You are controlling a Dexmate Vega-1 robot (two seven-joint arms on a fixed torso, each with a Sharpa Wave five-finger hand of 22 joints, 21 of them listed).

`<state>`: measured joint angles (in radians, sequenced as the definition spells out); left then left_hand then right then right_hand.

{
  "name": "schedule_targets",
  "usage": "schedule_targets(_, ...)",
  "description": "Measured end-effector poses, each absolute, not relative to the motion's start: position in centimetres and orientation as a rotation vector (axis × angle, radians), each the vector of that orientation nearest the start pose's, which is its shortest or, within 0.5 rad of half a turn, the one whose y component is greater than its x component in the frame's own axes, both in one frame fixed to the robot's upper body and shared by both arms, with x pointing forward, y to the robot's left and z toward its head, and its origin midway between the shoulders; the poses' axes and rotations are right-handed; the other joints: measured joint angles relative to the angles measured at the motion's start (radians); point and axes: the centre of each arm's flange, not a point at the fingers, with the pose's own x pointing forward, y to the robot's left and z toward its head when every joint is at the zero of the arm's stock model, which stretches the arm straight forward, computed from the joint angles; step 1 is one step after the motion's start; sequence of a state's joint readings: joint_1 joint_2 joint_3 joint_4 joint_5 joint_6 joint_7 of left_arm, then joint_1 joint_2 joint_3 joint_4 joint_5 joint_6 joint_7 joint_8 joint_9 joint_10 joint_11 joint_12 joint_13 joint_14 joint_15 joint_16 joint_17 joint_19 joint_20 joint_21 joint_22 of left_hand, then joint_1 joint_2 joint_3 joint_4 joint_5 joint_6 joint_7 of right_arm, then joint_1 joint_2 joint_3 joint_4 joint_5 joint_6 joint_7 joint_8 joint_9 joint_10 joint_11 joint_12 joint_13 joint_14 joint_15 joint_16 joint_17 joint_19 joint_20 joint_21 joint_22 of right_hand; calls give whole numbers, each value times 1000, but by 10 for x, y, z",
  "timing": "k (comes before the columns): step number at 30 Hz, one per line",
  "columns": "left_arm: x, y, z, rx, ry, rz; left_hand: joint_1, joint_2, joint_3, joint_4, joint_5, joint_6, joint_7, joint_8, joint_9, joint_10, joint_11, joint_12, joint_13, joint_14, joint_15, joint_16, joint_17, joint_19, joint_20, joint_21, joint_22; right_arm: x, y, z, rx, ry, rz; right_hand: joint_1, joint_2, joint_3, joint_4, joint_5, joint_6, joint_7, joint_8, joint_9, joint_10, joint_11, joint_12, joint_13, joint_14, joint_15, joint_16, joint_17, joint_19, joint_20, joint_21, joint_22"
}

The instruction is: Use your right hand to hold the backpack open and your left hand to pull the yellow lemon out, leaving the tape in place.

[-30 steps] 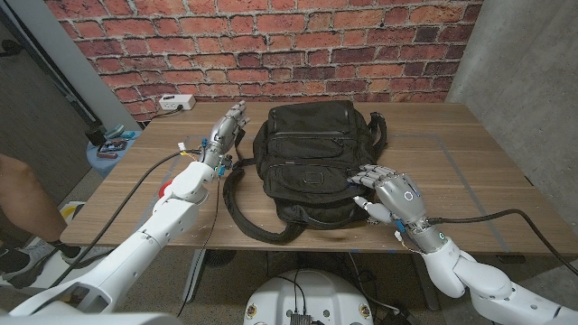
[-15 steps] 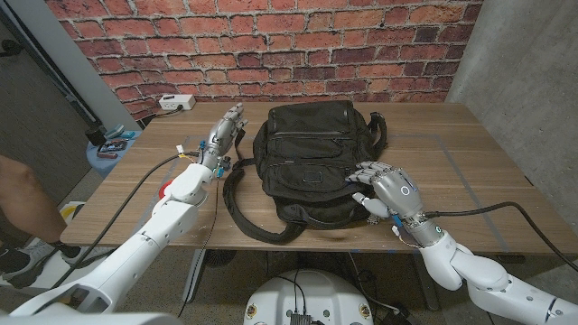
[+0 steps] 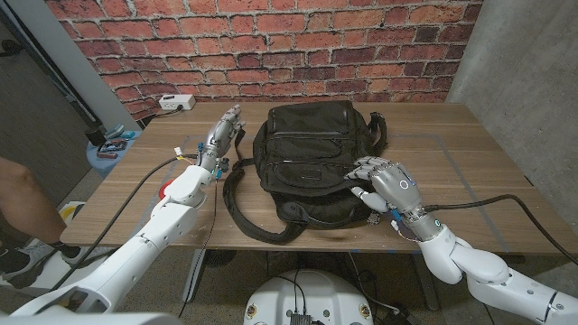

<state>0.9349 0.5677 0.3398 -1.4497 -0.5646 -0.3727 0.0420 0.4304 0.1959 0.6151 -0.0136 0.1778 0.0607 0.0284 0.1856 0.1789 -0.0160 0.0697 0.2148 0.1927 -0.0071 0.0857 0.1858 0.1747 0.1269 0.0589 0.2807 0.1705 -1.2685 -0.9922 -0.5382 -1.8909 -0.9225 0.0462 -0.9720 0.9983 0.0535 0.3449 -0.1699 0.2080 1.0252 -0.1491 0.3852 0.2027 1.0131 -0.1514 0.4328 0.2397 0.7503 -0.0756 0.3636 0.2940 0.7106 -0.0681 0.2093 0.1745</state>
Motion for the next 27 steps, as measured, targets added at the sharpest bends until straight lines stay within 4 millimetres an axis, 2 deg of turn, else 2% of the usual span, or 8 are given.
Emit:
schedule_targets(14,616,296,-18,33,-711,-190,0,0,0,0,0,0,0,0,0,0,0,0,0,0,0,0,0,0,0,-4,4,456,-221,-105,-1294,-1369,-240,34,5,0,0,-9,20,15,8,0,36,-7,19,13,42,-13,11,10,9,-2,0,0)
schedule_targets(27,621,302,-14,34,-706,-192,5,-3,4,4,0,0,0,0,0,0,0,0,0,0,0,0,-3,0,0,-4,4,462,-221,-86,-1218,-1335,-209,50,2,-3,-3,-9,26,20,16,-1,37,-8,22,19,58,-19,11,10,9,-2,0,0)
